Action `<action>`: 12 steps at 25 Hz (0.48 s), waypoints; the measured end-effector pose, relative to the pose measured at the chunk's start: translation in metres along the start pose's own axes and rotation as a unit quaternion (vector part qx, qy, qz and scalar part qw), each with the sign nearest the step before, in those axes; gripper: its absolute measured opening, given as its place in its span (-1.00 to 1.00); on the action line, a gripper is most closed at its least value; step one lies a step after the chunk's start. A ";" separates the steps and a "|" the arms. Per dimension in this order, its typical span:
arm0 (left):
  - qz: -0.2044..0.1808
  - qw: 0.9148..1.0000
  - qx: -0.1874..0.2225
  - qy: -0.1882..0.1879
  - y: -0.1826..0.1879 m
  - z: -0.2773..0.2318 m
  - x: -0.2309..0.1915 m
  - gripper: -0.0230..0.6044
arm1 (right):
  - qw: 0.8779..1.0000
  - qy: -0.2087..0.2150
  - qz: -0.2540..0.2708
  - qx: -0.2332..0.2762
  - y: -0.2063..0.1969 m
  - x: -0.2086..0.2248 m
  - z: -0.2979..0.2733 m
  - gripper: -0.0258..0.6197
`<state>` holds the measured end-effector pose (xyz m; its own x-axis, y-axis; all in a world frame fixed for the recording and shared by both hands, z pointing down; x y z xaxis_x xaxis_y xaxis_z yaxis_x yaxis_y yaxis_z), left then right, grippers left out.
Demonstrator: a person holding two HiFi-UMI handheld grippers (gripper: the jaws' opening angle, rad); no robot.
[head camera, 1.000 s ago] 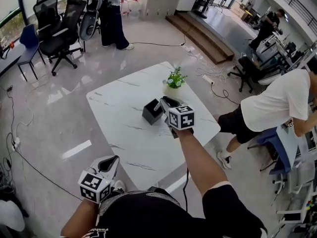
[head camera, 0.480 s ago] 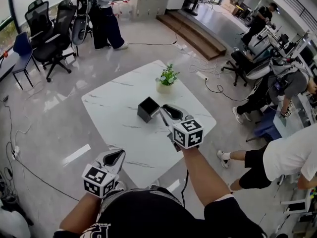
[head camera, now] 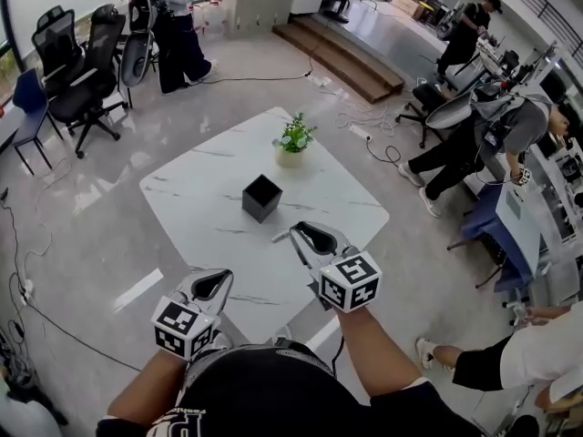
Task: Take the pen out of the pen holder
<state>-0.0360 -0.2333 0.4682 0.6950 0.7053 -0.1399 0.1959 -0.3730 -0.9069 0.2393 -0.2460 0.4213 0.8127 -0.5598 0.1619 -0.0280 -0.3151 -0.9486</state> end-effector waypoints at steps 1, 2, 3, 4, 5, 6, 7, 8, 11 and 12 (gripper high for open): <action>-0.001 1.000 0.001 -0.002 0.001 -0.001 0.002 -0.75 | 1.000 0.000 -0.001 0.001 -0.002 -0.003 0.005 -0.71; -0.003 1.000 0.002 -0.005 0.001 -0.002 0.004 -0.75 | 1.000 0.000 -0.001 0.002 -0.004 -0.006 0.010 -0.71; -0.004 1.000 0.003 -0.008 0.002 -0.003 0.005 -0.75 | 1.000 0.000 -0.001 0.002 -0.007 -0.010 0.014 -0.71; -0.005 1.000 0.003 -0.011 0.002 -0.003 0.007 -0.75 | 1.000 -0.001 -0.002 0.002 -0.009 -0.013 0.018 -0.71; -0.007 1.000 0.002 -0.014 0.003 -0.003 0.007 -0.75 | 1.000 -0.002 -0.003 0.003 -0.011 -0.016 0.021 -0.71; -0.008 1.000 0.002 -0.016 0.003 -0.003 0.008 -0.75 | 1.000 -0.003 -0.006 0.004 -0.013 -0.019 0.024 -0.71; -0.009 1.000 0.002 -0.018 0.004 -0.002 0.009 -0.75 | 1.000 -0.003 -0.011 0.005 -0.015 -0.022 0.028 -0.71; -0.009 1.000 0.002 -0.019 0.005 -0.001 0.010 -0.75 | 1.000 -0.004 -0.016 0.006 -0.017 -0.025 0.031 -0.71; -0.011 1.000 0.002 -0.024 0.009 -0.001 0.012 -0.75 | 1.000 -0.007 -0.026 0.011 -0.020 -0.033 0.040 -0.71; -0.012 1.000 0.002 -0.025 0.010 -0.001 0.013 -0.75 | 0.999 -0.008 -0.028 0.012 -0.020 -0.036 0.043 -0.71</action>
<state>-0.0246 -0.2286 0.4581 0.6542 0.7435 -0.1383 0.2086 -0.3532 -0.9120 0.2357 -0.1871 0.4233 0.8217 -0.5293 0.2114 0.0327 -0.3266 -0.9446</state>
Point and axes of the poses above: the fingertips, and each gripper's own axes: z backward along the fingers, x to its right, y out of its top, the point moved 10 cm from there along z, backward along the fingers, and after that the axes turned 10 degrees about y, right-handed, at the moved point
